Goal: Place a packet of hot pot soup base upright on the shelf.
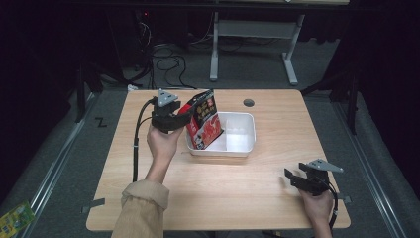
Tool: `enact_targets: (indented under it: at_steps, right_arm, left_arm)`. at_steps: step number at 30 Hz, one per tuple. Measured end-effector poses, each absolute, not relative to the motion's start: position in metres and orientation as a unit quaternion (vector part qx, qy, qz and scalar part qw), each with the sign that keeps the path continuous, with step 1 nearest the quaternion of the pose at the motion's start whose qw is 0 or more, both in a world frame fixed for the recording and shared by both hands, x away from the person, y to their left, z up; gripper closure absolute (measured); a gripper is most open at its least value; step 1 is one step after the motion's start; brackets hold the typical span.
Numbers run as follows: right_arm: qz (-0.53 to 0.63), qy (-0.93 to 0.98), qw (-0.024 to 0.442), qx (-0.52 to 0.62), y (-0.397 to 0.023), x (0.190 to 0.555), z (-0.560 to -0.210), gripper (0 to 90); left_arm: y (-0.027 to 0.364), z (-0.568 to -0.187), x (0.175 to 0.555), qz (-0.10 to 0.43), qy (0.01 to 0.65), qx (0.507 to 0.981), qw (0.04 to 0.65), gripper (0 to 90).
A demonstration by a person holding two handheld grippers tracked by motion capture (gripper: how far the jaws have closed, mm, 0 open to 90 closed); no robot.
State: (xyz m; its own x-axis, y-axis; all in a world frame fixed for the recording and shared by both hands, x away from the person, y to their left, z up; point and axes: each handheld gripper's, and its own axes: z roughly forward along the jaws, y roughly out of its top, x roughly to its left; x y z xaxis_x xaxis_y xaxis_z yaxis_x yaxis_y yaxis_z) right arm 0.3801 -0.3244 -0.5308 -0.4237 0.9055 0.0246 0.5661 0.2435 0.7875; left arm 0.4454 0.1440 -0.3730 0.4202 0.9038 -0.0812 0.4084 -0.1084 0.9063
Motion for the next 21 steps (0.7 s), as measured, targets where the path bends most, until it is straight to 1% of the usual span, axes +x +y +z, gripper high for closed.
enact_targets:
  at_steps: [21]
  right_arm:
    - [0.375,0.755,0.226,0.488,-0.324,0.381,-0.531,33.4]
  left_arm:
    - [0.159,-0.362,0.417,0.246,0.451,0.7,0.496,42.8]
